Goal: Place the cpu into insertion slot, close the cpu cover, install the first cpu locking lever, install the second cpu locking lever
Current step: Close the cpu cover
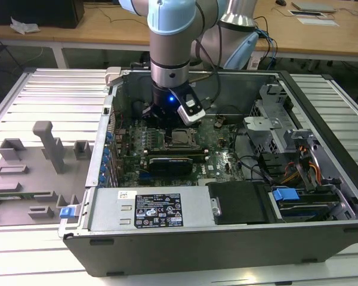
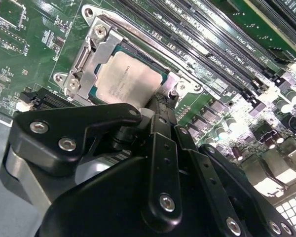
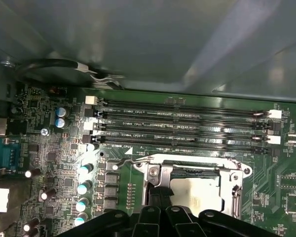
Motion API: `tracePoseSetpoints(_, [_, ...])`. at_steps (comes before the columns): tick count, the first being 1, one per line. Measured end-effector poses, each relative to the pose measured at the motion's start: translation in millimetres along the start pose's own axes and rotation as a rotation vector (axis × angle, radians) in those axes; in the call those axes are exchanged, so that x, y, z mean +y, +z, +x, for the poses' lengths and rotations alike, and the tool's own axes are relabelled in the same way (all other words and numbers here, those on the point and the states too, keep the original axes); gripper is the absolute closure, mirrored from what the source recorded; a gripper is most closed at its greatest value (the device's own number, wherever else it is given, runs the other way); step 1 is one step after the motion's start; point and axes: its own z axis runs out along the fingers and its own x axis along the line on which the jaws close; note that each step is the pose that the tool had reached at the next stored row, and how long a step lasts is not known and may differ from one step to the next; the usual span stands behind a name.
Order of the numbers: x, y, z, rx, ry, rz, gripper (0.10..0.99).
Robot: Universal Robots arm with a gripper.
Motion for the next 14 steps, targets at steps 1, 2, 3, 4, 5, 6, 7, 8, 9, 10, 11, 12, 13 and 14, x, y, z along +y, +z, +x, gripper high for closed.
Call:
tracePoseSetpoints(1, [0.0,0.0,-0.3,0.0001,0.0,0.0,0.98])
tracePoseSetpoints(2, [0.0,0.0,-0.8,0.0001,0.0,0.0,0.98])
tracePoseSetpoints(3, [-0.1,0.0,-1.4,0.0002,0.0,0.0,0.98])
tracePoseSetpoints(4, [-0.1,0.0,-1.9,0.0002,0.0,0.0,0.98])
tracePoseSetpoints(5, [-0.1,0.0,-2.8,0.0,0.0,0.0,0.98])
tracePoseSetpoints(6, [-0.2,-0.2,-3.5,0.0001,0.0,0.0,0.98])
tracePoseSetpoints(7, [-0.1,-0.3,-3.6,-0.0002,0.0,0.0,0.98])
tracePoseSetpoints(8, [-0.1,-0.8,-3.7,-0.0004,0.0,0.0,0.98])
tracePoseSetpoints(9, [-0.1,-2.2,-3.7,-0.0001,0.0,0.0,0.98])
tracePoseSetpoints(10, [0.0,-3.4,-3.7,0.0,0.0,0.0,0.98])
tracePoseSetpoints(11, [0.0,-4.0,-3.7,0.0,0.0,0.0,0.98])
tracePoseSetpoints(12, [0.1,-5.0,-3.7,0.0,0.0,0.0,0.98])
tracePoseSetpoints(13, [0.2,-7.0,-3.8,0.0,0.0,0.0,0.98])
tracePoseSetpoints(14, [0.3,-8.8,-3.9,0.0,0.0,0.0,0.98])
